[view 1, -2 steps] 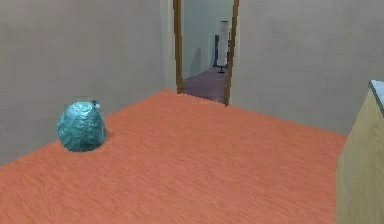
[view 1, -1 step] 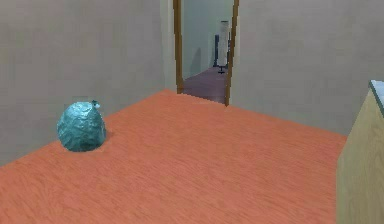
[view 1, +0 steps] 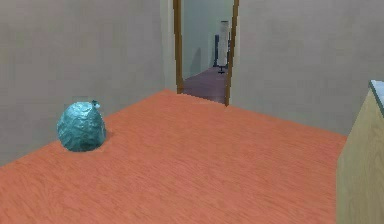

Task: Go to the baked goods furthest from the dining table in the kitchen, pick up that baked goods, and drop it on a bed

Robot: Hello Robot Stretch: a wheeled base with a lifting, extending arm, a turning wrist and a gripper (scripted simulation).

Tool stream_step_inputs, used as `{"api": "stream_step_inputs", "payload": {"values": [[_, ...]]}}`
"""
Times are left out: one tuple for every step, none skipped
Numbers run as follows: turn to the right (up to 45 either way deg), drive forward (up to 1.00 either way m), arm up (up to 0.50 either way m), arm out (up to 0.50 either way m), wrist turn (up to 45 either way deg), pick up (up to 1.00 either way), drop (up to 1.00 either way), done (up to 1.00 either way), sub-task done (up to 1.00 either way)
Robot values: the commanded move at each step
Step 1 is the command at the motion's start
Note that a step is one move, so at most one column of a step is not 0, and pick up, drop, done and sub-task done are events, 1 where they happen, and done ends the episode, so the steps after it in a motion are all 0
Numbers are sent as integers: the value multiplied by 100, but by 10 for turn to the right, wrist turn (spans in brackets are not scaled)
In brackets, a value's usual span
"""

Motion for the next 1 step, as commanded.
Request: {"api": "stream_step_inputs", "payload": {"values": [[0, 0, 0, 0, 450, 0, 0, 0, 0]]}}
